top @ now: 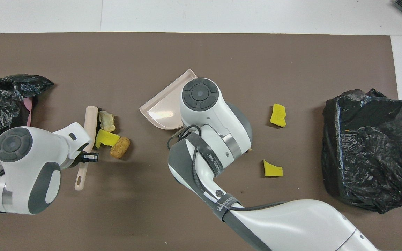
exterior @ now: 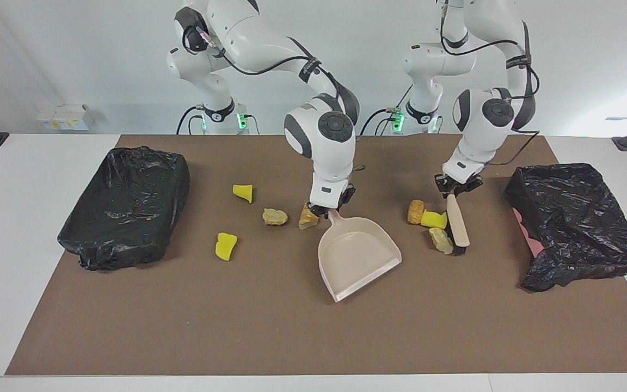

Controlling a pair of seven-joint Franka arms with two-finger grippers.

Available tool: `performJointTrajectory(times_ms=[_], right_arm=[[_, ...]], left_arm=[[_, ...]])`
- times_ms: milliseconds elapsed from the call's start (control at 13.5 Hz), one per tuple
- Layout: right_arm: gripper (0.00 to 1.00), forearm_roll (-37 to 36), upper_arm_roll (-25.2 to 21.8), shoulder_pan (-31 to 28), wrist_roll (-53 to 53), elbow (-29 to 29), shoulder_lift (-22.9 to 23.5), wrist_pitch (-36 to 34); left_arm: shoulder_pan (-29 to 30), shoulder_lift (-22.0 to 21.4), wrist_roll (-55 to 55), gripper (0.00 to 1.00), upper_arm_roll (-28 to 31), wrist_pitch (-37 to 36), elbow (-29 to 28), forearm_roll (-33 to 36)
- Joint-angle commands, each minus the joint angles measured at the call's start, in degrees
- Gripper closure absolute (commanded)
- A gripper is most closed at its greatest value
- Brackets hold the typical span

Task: Sweep and dump trash in bin
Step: 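Sweep the bread and sponge pieces toward the dustpan with the left gripper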

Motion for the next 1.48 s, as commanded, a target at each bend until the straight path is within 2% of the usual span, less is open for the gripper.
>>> performJointTrajectory(times_ms=[0,369,517,664,812,1034,1181,1403], right_arm=[[1.0,0.09,0.69,-3.52,-19.08,-3.22,-1.92,-0.46],[1.0,-2.45,0.51,-6.34,-46.43,-5.43,-2.45,0.77],[1.0,-4.65,0.51,-6.78,-53.21,-5.43,-2.45,0.78],[1.0,-5.79,0.51,-6.78,-58.59,-5.95,-2.62,0.78],[1.0,-6.94,0.51,-6.78,-60.8,-7.97,-3.5,1.56],[1.0,-6.94,0.51,-6.95,-61.16,-10.09,-4.38,4.12],[1.0,-6.94,0.51,-7.13,-60.72,-10.17,-4.38,3.85],[1.0,-6.86,0.51,-7.05,-58.19,-10.17,-4.47,3.59]], left_arm=[[-4.97,-0.36,-4.96,1.0,0.68,0.18,0.15,-0.89],[-7.71,-0.71,-16.74,1.0,0.86,-0.87,2.43,-0.89],[-7.28,-2.19,-21.13,1.0,0.94,-6.12,3.4,-0.89],[-7.1,-3.25,-25.27,1.0,0.94,-7.99,2.27,-0.89],[-7.1,-5.1,-25.2,1.0,0.86,-8.08,-0.28,-0.98],[-7.89,-4.75,-25.38,1.0,0.77,-6.59,-3.35,-0.89],[-10.95,-4.06,-26.34,1.0,0.68,-6.5,-3.45,-1.06],[-14.99,-3.17,-29.23,1.0,0.59,-2.74,-2.83,-5.97]])
